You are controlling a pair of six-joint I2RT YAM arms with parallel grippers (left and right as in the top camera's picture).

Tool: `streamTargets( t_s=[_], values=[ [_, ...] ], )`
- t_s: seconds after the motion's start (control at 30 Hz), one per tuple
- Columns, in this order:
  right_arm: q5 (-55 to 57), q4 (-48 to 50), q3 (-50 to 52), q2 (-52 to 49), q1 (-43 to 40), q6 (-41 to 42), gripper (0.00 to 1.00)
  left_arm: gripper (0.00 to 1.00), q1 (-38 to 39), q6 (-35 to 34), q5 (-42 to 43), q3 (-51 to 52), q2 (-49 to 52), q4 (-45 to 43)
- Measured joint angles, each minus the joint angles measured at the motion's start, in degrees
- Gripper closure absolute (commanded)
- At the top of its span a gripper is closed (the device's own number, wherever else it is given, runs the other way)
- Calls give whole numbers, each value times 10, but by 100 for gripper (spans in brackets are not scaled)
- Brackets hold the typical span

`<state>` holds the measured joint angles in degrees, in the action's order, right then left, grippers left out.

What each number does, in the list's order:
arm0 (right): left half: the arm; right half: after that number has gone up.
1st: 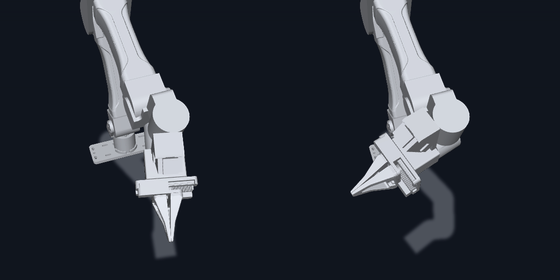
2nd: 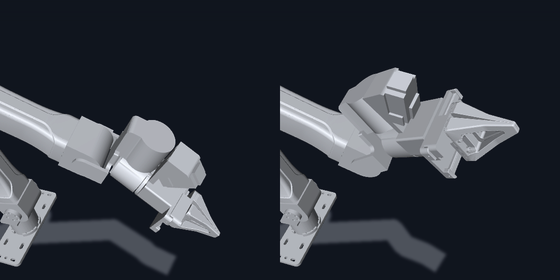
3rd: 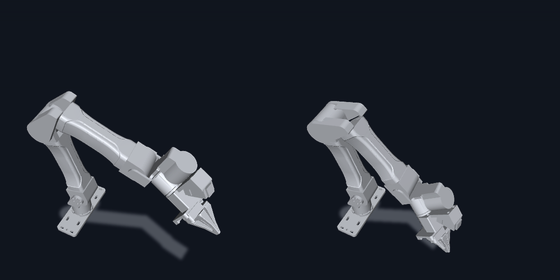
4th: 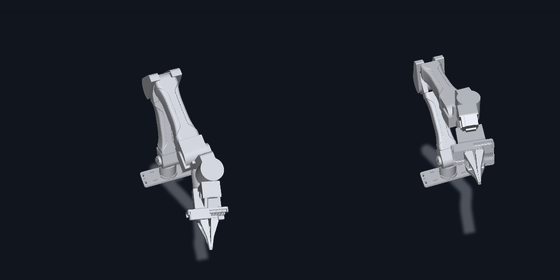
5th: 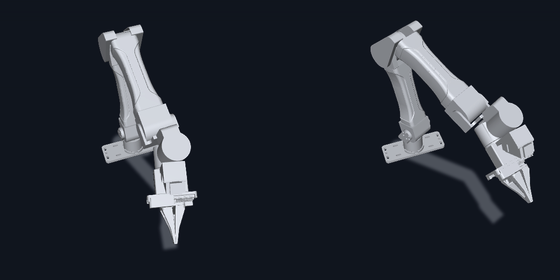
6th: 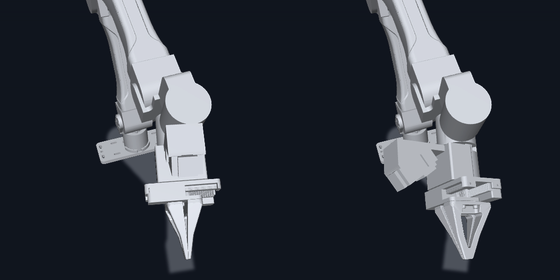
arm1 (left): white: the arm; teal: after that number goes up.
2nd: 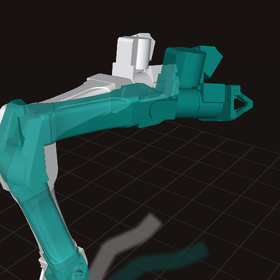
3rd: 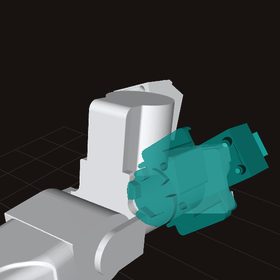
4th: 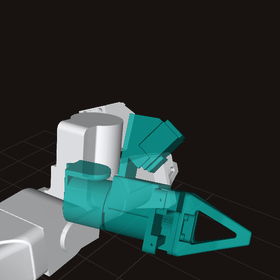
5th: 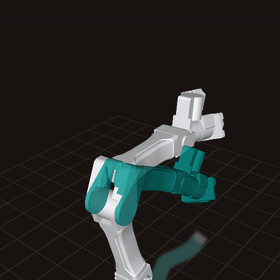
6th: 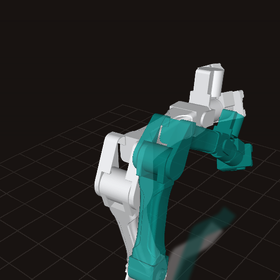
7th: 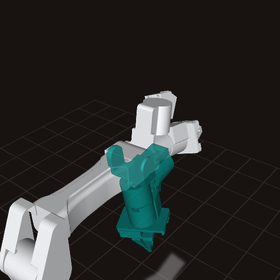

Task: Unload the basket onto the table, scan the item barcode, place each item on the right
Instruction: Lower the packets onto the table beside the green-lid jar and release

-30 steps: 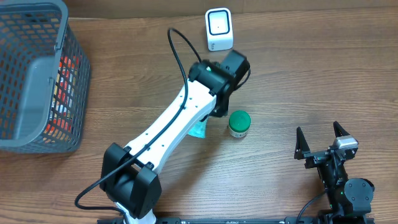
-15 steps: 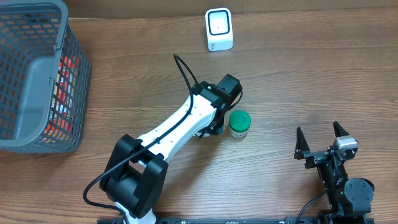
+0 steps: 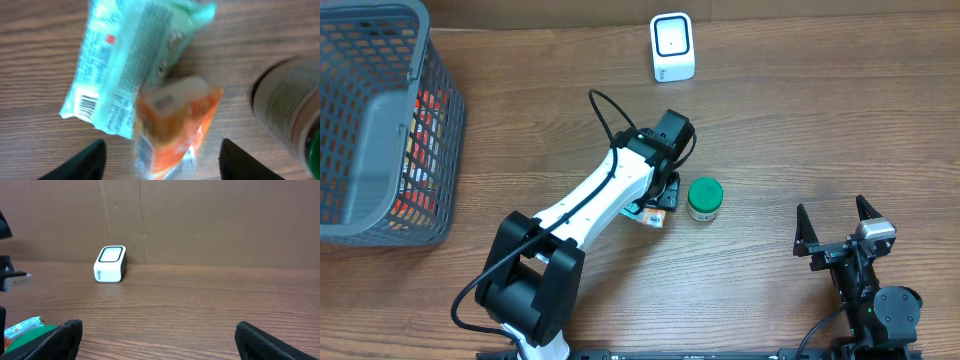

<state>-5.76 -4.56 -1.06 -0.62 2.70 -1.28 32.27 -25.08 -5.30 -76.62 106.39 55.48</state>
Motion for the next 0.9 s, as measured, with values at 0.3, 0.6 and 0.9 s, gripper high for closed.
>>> streamTargets(
  t_s=[0.3, 0.6, 0.9],
  values=[
    [0, 0, 0, 0, 0, 0, 0, 41, -15, 16, 12, -4, 0, 16],
    [0, 0, 0, 0, 0, 0, 0, 96, -70, 38, -14, -77, 0, 19],
    [0, 0, 0, 0, 0, 0, 0, 96, -109, 47, -45, -13, 2, -108]
  ],
)
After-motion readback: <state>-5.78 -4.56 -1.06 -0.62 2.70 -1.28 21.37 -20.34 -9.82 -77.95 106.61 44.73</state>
